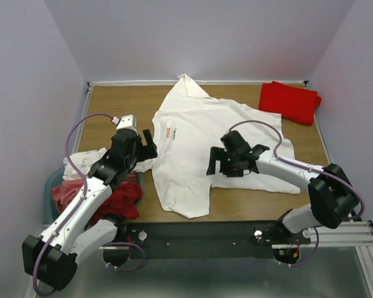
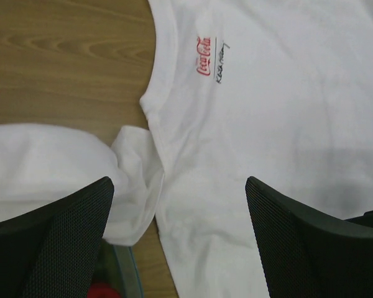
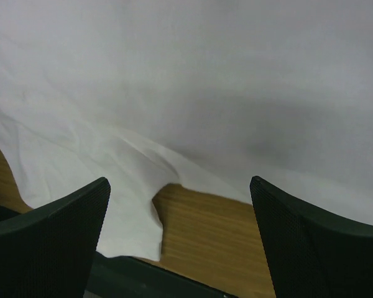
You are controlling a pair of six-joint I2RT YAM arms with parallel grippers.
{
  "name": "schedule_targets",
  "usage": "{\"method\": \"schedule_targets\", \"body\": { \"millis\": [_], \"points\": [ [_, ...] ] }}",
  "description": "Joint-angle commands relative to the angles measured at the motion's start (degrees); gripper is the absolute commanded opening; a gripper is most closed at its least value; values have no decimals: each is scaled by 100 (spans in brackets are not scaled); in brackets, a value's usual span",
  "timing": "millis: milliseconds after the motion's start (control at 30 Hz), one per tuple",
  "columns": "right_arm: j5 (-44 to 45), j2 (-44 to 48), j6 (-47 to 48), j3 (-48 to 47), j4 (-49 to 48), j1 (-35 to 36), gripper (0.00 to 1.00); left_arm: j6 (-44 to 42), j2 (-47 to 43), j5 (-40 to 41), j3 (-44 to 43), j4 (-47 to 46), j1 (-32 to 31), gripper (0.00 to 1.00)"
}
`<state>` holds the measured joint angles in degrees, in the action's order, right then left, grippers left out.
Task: Fold and stack the t-shirts
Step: Fold the tshirt
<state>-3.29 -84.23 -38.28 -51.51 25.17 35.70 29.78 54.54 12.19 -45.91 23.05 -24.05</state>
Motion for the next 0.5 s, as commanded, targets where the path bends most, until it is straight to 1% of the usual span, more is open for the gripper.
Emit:
{"method": "schedule_targets", "body": {
  "millis": [0,67,167,267,467],
  "points": [
    [303,336,-881,465,146,551,100,563,-654,-50,380,498,-108,94],
    [303,415,-1110,589,146,797,100,642,-778,-32,294,560,-248,94],
    [557,530,-1418,712,146,1070,100,739,-770,-15,240,630,-258,94],
    [636,512,-1585,712,137,1333,100,906,-533,-58,363,710,-310,93],
    [751,337,-2016,791,137,1870,99,1398,-260,56,478,727,-723,93]
  ]
}}
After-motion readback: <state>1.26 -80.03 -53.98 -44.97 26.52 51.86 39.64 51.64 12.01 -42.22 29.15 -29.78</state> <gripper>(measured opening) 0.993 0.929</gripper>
